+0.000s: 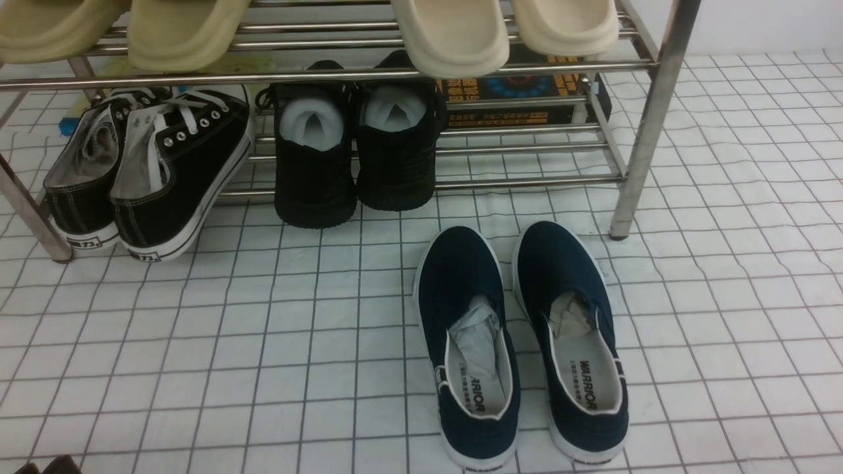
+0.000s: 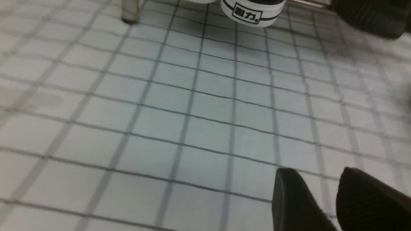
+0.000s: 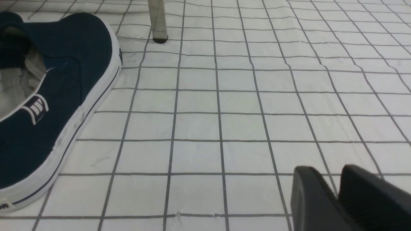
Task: Take the shoes off the shelf with your hand from the white checkered tablecloth.
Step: 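Grasp the leftmost shoe on the bottom shelf of the shoe rack with the left gripper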
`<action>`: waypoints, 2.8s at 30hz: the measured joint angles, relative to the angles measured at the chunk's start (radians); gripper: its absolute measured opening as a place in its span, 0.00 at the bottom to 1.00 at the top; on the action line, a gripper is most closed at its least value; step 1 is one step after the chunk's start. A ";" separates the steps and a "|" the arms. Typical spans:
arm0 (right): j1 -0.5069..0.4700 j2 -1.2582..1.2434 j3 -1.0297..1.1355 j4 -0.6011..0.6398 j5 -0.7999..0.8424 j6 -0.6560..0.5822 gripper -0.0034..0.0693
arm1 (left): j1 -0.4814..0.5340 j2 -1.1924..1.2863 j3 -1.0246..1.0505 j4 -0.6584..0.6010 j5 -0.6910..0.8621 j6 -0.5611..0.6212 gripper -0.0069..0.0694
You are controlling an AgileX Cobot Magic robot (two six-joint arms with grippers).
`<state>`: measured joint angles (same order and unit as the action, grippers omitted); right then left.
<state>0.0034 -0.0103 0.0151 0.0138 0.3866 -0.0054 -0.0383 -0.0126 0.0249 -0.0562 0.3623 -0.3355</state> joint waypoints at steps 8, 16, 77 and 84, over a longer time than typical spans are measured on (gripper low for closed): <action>0.000 0.000 0.000 0.000 0.000 0.000 0.28 | 0.000 0.000 0.003 -0.472 -0.045 -0.426 0.40; 0.000 0.000 0.000 0.000 0.000 0.000 0.29 | -0.004 0.000 -0.043 -0.483 -0.176 -0.348 0.32; 0.000 0.000 0.000 0.000 0.000 0.000 0.37 | 0.411 1.723 -1.384 -0.418 0.415 0.162 0.84; 0.000 0.000 0.000 0.000 0.000 0.000 0.38 | 0.411 1.789 -1.384 -0.415 0.371 0.162 0.81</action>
<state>0.0034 -0.0103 0.0151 0.0139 0.3866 -0.0054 0.3724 1.7768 -1.3592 -0.4717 0.7337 -0.1739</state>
